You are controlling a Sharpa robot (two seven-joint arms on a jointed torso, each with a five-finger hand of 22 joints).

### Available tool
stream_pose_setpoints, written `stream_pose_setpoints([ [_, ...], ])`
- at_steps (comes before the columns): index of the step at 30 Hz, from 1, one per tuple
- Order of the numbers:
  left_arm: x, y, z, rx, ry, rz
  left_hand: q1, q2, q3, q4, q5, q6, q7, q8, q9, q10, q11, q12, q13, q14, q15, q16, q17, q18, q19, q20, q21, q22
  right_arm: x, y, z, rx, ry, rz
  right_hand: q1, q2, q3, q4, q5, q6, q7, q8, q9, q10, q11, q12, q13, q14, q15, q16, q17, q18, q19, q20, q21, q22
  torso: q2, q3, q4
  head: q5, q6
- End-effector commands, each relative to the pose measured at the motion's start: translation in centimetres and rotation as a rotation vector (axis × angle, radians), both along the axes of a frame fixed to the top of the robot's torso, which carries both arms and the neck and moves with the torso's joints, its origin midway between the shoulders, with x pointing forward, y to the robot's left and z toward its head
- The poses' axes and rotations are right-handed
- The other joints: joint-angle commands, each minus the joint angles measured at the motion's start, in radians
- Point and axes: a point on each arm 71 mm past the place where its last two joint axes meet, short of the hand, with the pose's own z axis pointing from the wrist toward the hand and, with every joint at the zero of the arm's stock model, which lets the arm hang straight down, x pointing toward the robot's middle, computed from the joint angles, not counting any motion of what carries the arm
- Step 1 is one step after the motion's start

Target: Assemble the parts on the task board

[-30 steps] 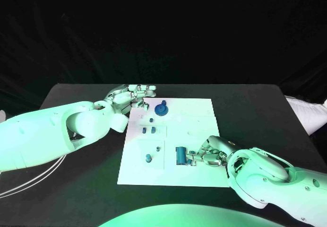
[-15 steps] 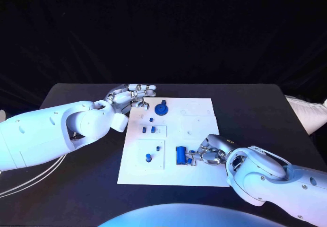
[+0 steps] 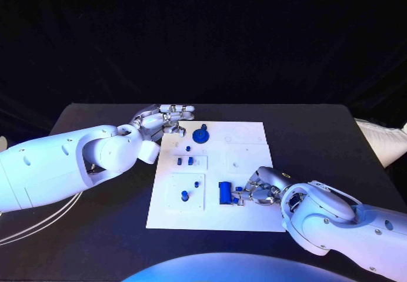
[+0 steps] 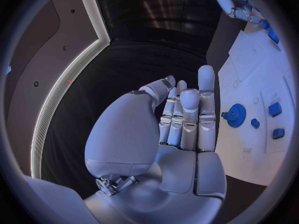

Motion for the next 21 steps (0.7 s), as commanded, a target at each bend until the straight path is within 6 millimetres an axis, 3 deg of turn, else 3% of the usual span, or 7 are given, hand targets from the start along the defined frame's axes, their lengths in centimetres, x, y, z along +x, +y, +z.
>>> stream_pose_setpoints([
  [1,-0.07,-0.19,0.1,-0.008,-0.005,-0.017,-0.007,0.006,-0.006,-0.003,0.002,-0.006,-0.004,0.003,0.001,-0.006,0.001,0.002,0.001,-0.007,-0.001,0.0,-0.001,0.019,-0.007,-0.001,-0.005,-0.001,-0.08,-0.03,-0.23,-0.024,0.008,0.011,0.017,0.002,-0.002,-0.005,0.026,-0.008,0.002,0.005,0.001,0.023,-0.006,0.001,0.098,0.081,-0.007,0.0,0.135,-0.015,0.033,-0.004,0.0,0.106,0.0,-0.0001,0.0003,0.0,0.0],
  [9,-0.06,-0.18,0.1,-0.008,-0.005,-0.016,-0.007,0.006,-0.006,-0.003,0.002,-0.006,-0.004,0.003,0.001,-0.006,0.001,0.002,0.001,-0.007,-0.001,0.0,-0.001,0.019,-0.007,-0.001,-0.005,-0.001,-0.07,-0.03,-0.21,-0.021,0.004,0.01,0.037,0.009,-0.007,-0.004,0.071,-0.011,0.002,0.006,0.002,0.023,-0.006,0.001,0.098,0.082,-0.007,0.0,0.135,-0.015,0.033,-0.005,0.0,0.106,0.0,0.0004,0.0001,-0.001,0.001],
  [21,-0.06,-0.18,0.09,-0.007,-0.004,-0.016,-0.008,0.006,-0.006,-0.003,0.002,-0.006,-0.003,0.004,0.001,-0.008,0.001,0.003,0.001,-0.008,-0.001,0.0,-0.002,0.019,-0.007,-0.001,-0.005,-0.001,0.0,-0.05,-0.21,-0.011,0.001,0.008,0.038,0.012,-0.012,0.002,0.093,-0.012,0.002,0.007,0.002,0.022,-0.005,-0.001,0.098,0.081,-0.007,0.0,0.134,-0.015,0.033,-0.004,-0.001,0.106,0.0,0.0003,0.0001,-0.001,0.002],
])
